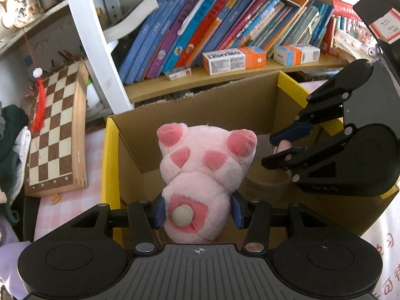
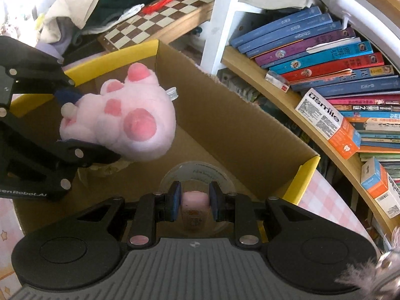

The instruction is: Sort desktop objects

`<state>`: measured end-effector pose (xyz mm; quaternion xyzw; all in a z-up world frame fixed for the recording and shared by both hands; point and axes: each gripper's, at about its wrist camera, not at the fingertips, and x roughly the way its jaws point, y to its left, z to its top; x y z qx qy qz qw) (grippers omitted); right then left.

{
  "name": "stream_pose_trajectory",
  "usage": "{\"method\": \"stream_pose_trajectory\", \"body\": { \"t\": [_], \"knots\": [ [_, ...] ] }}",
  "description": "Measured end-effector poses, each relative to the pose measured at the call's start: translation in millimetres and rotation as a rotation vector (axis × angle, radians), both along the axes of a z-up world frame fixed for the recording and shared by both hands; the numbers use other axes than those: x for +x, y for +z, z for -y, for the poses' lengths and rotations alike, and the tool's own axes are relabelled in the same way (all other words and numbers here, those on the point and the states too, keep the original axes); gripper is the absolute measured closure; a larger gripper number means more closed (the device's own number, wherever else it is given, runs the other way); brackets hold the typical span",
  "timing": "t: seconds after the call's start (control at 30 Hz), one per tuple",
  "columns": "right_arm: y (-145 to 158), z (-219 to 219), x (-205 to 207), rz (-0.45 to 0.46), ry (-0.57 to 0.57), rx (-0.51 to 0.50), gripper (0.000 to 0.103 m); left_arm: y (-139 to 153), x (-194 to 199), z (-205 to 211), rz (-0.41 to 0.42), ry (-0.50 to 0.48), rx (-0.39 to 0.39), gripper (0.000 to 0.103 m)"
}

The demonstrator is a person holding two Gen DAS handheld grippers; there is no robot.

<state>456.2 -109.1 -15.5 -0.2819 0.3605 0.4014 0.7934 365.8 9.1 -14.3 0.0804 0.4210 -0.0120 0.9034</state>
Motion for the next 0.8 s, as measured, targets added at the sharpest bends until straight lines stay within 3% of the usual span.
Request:
{"method": "stream_pose_trajectory", "body": {
  "t": [0.3,0.53,0.6,0.8],
  "knots": [
    [-2.1,-3.0,2.7,-0.011,0.01,-0.009,0.08,-8.6,6.2,-0.4,-0.021,-0.008,0.007,0.054],
    [-1.2,-2.7,4.6,-0.015,0.011,-0.004,0.08,-6.1,4.5,1.3,-0.012,-0.017,0.017,0.045],
    [-0.9,-1.5,4.4,-0.011,0.013,0.002,0.076,-2.8,2.1,2.1,0.0,-0.018,0.02,0.044],
    [7.5,0.5,-2.4,0.023,0.014,0.025,0.048,7.2,-5.2,4.4,0.036,-0.019,0.031,0.025]
  ]
}}
